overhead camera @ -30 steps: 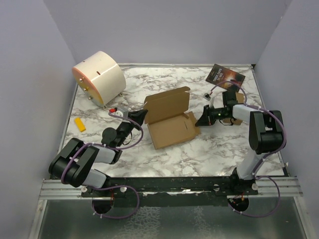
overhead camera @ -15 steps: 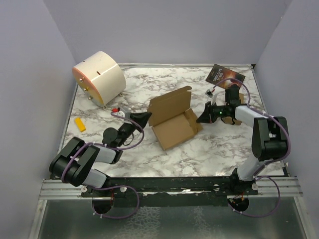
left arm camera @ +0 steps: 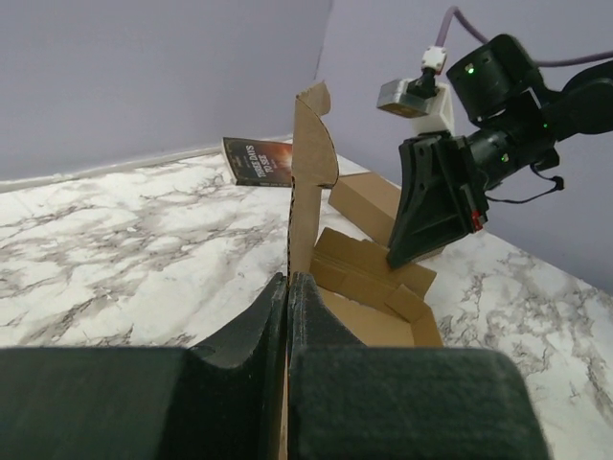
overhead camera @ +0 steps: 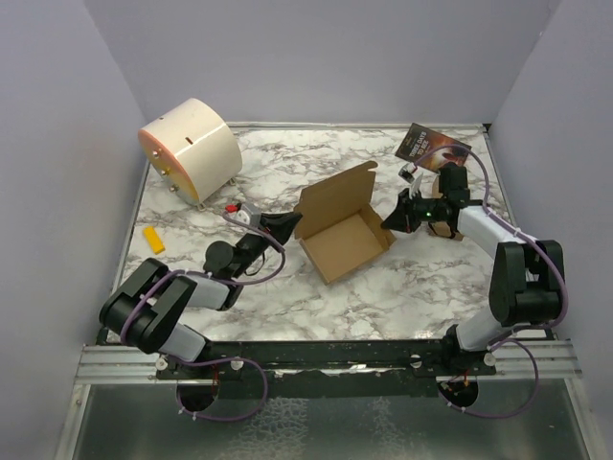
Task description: Fold the paper box
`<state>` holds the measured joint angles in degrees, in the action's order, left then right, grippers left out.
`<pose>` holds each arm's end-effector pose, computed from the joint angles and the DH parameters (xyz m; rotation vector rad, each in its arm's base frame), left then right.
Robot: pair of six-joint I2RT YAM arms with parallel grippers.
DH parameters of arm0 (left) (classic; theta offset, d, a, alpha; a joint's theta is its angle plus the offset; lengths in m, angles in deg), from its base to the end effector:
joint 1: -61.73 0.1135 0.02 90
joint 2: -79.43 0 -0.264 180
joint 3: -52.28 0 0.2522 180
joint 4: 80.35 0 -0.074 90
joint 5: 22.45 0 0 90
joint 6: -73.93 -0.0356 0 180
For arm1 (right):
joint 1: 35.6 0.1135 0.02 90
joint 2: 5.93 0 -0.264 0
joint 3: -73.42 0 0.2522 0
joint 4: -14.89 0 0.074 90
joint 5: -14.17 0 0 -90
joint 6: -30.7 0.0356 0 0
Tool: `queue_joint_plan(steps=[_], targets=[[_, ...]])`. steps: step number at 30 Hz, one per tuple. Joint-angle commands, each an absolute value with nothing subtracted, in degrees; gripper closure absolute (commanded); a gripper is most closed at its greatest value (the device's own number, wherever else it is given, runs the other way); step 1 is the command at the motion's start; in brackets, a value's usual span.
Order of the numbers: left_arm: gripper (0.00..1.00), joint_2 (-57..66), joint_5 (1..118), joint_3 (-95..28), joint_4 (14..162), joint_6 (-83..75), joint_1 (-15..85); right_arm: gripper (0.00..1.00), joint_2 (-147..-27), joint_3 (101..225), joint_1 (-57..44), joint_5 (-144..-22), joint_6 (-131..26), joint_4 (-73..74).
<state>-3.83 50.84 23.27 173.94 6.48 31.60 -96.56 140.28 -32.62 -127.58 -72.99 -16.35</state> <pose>0.2006 -0.1283 0.2080 0.3496 1.2483 -0.9715 0.3069 0.0440 0.1971 -0.6721 2.1944 1.0288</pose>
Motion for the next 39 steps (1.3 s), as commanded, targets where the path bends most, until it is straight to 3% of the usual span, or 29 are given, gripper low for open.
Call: queue_joint_plan(steps=[1, 23, 25, 30, 39], targets=[[1.00, -7.5, 47.6, 21.7, 184.0, 4.5, 30.8, 0.98, -93.9, 140.0, -32.0, -128.1, -74.8, -13.5], [1.00, -16.0, 39.8, 21.1, 187.9, -10.5, 30.8, 0.95, -102.7, 142.8, -32.0, -131.3, -83.2, -22.7], [1.00, -16.0, 39.4, 21.1, 187.9, -10.9, 30.7, 0.93, -103.1, 143.0, -32.1, -131.9, -83.5, -23.4], [1.00, -15.8, 38.2, 21.0, 187.9, -11.5, 30.8, 0.78, -103.9, 143.4, -33.3, -134.3, -82.4, -23.5], [1.00, -15.9, 37.3, 21.1, 187.9, -11.2, 30.8, 0.64, -108.3, 144.2, -36.7, -142.4, -80.0, -24.7]])
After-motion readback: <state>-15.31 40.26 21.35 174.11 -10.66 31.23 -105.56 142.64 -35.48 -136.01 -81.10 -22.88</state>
